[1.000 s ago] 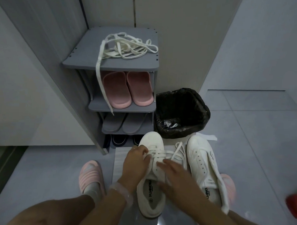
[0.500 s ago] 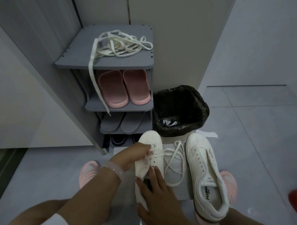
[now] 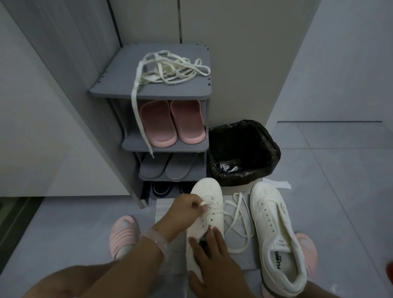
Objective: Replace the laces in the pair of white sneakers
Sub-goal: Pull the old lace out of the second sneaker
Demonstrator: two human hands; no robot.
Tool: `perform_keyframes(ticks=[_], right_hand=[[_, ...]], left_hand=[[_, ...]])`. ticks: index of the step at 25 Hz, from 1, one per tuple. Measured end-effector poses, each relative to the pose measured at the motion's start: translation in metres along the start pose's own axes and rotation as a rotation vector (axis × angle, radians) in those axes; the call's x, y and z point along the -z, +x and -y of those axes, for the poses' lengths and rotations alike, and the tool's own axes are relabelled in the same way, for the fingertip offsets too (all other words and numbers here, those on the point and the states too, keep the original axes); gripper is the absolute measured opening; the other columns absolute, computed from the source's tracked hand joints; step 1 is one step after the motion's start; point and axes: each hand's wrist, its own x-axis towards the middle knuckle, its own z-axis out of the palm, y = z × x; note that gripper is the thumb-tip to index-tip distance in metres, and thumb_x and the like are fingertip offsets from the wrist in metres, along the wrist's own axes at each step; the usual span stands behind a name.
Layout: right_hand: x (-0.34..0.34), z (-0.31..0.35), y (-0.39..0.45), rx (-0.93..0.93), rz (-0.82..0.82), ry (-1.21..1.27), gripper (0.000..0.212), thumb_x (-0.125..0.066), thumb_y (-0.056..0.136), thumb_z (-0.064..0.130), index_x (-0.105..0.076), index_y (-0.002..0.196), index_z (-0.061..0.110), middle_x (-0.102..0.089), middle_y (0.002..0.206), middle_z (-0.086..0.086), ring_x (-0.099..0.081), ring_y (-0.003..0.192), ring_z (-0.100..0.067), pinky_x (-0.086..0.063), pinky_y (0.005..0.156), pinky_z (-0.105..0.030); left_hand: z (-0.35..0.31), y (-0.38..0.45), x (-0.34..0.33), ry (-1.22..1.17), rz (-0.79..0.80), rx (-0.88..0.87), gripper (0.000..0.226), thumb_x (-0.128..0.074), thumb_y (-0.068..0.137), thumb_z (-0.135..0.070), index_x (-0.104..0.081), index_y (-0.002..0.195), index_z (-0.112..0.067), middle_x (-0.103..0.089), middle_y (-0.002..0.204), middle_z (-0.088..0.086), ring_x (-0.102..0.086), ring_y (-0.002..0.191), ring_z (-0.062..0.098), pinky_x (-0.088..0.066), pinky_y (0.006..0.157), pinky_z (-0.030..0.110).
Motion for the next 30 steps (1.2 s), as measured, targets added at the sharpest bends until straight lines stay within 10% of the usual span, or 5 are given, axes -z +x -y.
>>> perform_keyframes(ticks=[9, 13, 17, 22, 30], right_hand=[[0.007, 0.004, 0.002, -0.034, 0.078, 0.115, 0.086, -0.014, 0.066, 0.062, -0.008, 0.147, 0.036, 0.017, 0.157, -0.002, 0.016, 0.144, -0.026, -0.041, 0.103, -0.037], [0.005, 0.001, 0.002, -0.038, -0.071, -0.022, 0.069, -0.035, 0.065, 0.061, -0.045, 0.128, 0.034, -0.045, 0.142, -0.009, -0.048, 0.128, -0.031, -0.057, 0.056, -0.023], [0.004, 0.002, 0.001, 0.003, -0.027, -0.012, 0.072, -0.031, 0.074, 0.059, -0.027, 0.142, 0.033, -0.014, 0.157, -0.008, -0.013, 0.144, -0.034, -0.055, 0.080, -0.040], [0.001, 0.001, 0.002, -0.035, -0.036, -0.072, 0.066, -0.041, 0.058, 0.066, -0.054, 0.116, 0.038, -0.061, 0.127, -0.006, -0.063, 0.111, -0.024, -0.050, 0.040, -0.016], [0.002, 0.004, 0.003, -0.054, 0.006, -0.068, 0.066, -0.040, 0.059, 0.065, -0.055, 0.117, 0.035, -0.063, 0.123, -0.005, -0.063, 0.110, -0.025, -0.050, 0.043, -0.014]], left_hand=[[-0.032, 0.018, 0.018, 0.296, -0.123, -0.246, 0.016, -0.054, 0.090, -0.016, -0.066, 0.100, -0.014, -0.064, 0.096, 0.000, -0.059, 0.092, 0.017, -0.047, 0.084, 0.031], [0.000, 0.007, 0.015, 0.125, -0.187, -0.021, 0.022, -0.065, 0.085, -0.028, -0.062, 0.100, -0.014, -0.060, 0.089, -0.006, -0.055, 0.087, 0.012, -0.040, 0.071, 0.016], [0.015, -0.003, -0.008, 0.252, -0.113, -0.084, 0.008, -0.061, 0.085, -0.014, -0.060, 0.079, -0.010, -0.057, 0.075, 0.002, -0.053, 0.074, 0.016, -0.034, 0.065, 0.019], [-0.009, 0.014, 0.027, 0.188, -0.601, -0.142, 0.014, -0.051, 0.087, 0.001, -0.065, 0.088, -0.001, -0.058, 0.079, 0.007, -0.052, 0.072, 0.018, -0.033, 0.058, 0.012], [0.006, 0.004, -0.018, 0.273, -0.203, -0.065, 0.032, -0.058, 0.088, -0.017, -0.039, 0.062, -0.017, -0.041, 0.064, -0.006, -0.045, 0.071, 0.016, -0.035, 0.059, 0.019]])
